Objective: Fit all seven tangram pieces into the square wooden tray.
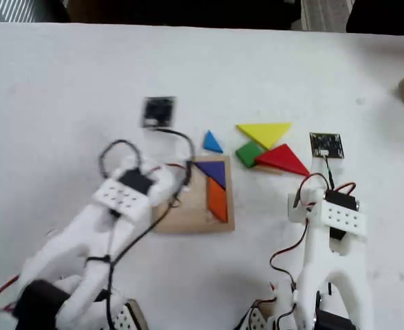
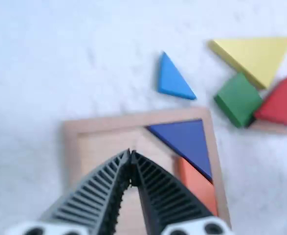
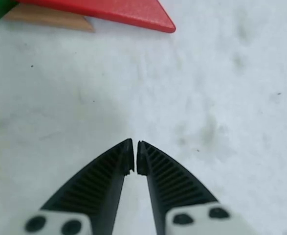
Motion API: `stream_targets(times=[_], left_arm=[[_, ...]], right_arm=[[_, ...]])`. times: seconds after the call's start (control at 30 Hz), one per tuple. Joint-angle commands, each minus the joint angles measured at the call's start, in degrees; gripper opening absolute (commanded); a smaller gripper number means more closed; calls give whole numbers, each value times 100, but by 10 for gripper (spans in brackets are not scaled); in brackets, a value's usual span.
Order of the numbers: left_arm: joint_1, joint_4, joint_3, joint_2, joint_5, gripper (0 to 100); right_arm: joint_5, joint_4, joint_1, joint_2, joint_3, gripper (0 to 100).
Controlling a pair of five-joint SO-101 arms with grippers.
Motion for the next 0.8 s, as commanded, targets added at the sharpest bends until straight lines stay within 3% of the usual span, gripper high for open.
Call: stream_targets(times=[0.0,0.2,0.33,0.6,0.77], left_arm=[[-998,-185,457,-1095,-9,23],[-1956,-229,879,-1604,-26,24],[-2624,-264,905,-1604,-563,24],[-3099,-264,941,-1587,-703,24],[-3301,-220,958,-1587,-853,98]], right_arm=[[18,-127,31,-145,-26,18],[18,-180,31,-145,0,18],[18,-154,31,-145,0,18],[62,-92,31,-136,-185,23],[70,1376,66,268,-1574,136]])
